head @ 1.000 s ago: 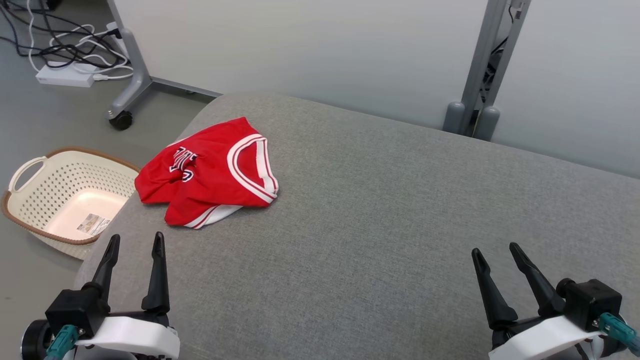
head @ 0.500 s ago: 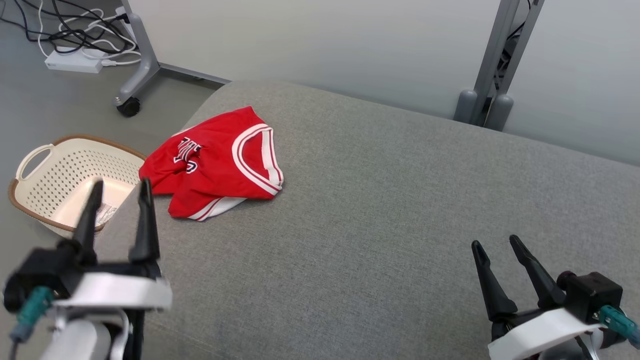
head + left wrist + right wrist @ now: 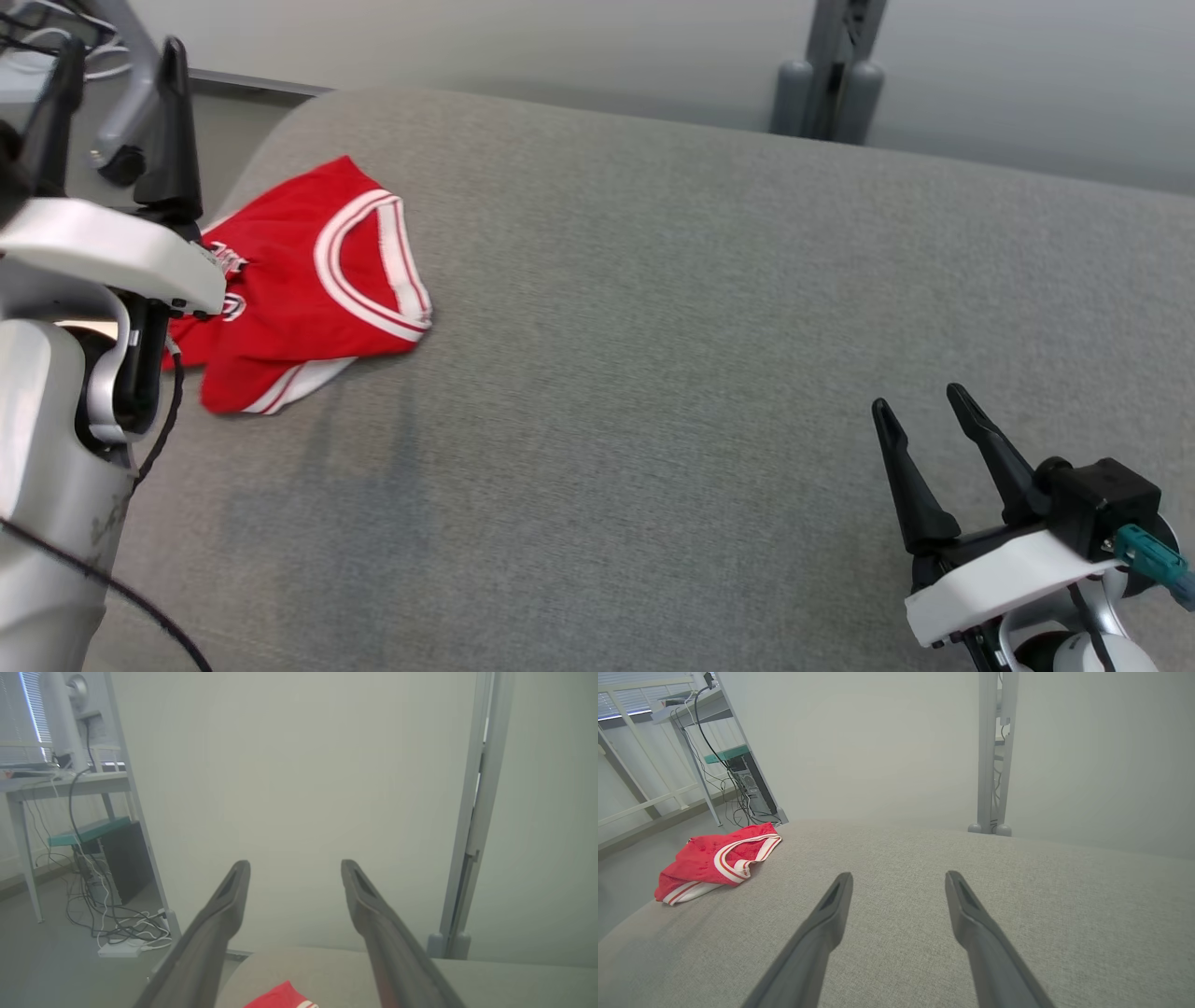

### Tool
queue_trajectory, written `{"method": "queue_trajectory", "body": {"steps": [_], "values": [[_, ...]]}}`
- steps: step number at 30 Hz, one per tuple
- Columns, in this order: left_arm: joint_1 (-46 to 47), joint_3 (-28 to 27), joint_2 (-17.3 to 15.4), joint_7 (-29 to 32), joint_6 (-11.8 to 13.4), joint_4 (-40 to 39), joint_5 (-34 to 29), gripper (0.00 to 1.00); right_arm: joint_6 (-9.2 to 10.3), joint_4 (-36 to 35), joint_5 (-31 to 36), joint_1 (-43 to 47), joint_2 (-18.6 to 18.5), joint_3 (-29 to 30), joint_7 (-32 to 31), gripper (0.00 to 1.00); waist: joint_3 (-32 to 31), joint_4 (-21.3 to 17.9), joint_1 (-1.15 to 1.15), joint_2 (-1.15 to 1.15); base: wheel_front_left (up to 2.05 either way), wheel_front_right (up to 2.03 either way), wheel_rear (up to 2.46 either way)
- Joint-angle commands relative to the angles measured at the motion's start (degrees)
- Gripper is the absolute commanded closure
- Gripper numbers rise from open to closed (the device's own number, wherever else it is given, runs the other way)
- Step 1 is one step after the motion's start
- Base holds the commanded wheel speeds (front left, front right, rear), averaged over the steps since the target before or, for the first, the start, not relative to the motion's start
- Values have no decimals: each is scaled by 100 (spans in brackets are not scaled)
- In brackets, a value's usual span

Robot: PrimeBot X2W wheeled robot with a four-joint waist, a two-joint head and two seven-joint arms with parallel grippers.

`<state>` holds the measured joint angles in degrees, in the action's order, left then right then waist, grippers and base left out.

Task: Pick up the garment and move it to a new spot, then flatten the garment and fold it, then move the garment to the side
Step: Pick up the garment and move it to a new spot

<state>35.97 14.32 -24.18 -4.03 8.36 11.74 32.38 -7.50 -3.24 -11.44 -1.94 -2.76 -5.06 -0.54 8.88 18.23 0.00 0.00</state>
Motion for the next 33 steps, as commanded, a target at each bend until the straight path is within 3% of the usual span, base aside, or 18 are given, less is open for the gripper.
{"method": "queue_trajectory", "body": {"steps": [1, 12, 25, 26, 27, 29, 33], "values": [[161, 59, -23, 150, -66, 345, 11, 0, 2, -30, 29, -91, -28, -12, -20, 0, 269, -279, 0, 0, 0, 0, 0], [853, 435, 438, 1059, -788, 3227, 498, 0, 2, 113, 138, -309, -28, -6, -10, 0, 777, -791, 0, 0, 0, 0, 0], [1156, 453, 545, 1397, -1132, 5101, 780, 0, 2, 100, 169, -450, -29, -80, -80, 0, 1059, -1050, 0, 0, 0, 0, 0], [1193, 450, 532, 1391, -1129, 5186, 775, 9, 2, 105, 155, -468, -27, -83, -75, 0, 1077, -1071, 0, 0, 0, 0, 0], [1239, 450, 523, 1374, -1136, 5262, 782, 34, 2, 114, 134, -479, -28, -80, -71, 0, 1088, -1092, 0, 0, 0, 0, 0], [1314, 447, 525, 1365, -1166, 5398, 801, 100, 2, 129, 136, -482, -28, -66, -54, 0, 1094, -1126, 0, 0, 0, 0, 0], [1505, 457, 433, 1013, -1120, 5518, 716, 100, 2, 155, 102, -446, -27, -6, -16, 0, 1029, -1160, 0, 0, 0, 0, 0]]}}
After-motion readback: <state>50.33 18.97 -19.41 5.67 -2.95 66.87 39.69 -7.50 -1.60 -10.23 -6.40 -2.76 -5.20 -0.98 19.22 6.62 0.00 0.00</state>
